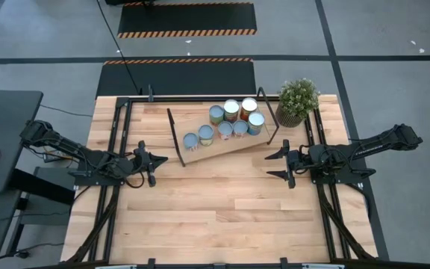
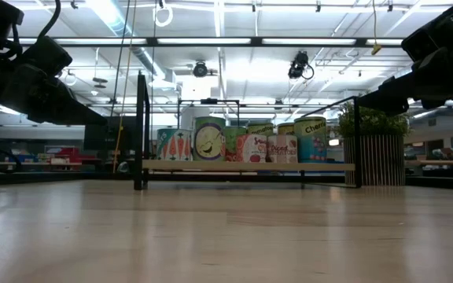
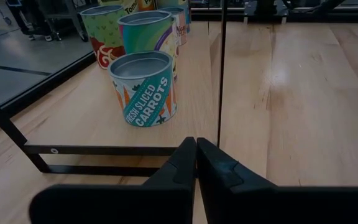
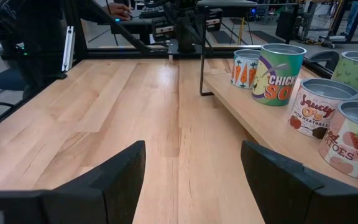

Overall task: Pick and place cans onto a shelf
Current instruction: Return to Home Position

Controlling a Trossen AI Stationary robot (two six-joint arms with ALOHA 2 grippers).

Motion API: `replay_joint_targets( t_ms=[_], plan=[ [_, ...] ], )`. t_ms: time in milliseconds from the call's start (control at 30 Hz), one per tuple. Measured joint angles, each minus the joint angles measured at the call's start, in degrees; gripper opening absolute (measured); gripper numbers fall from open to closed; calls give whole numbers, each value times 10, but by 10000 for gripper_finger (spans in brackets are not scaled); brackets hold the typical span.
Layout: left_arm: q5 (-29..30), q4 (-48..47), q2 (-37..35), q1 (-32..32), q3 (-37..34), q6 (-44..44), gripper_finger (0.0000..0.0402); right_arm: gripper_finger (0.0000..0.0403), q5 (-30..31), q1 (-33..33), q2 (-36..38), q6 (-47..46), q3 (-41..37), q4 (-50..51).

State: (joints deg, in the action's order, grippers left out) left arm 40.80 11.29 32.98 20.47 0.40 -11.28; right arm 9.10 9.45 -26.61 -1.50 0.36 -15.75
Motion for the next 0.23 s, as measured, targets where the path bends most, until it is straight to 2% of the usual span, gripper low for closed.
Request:
replay_joint_targets(
  t_ms=[233],
  plan=[
    [0, 0, 0, 0, 0, 0, 23, 270, 0, 0, 0, 0, 0, 0]
  ],
)
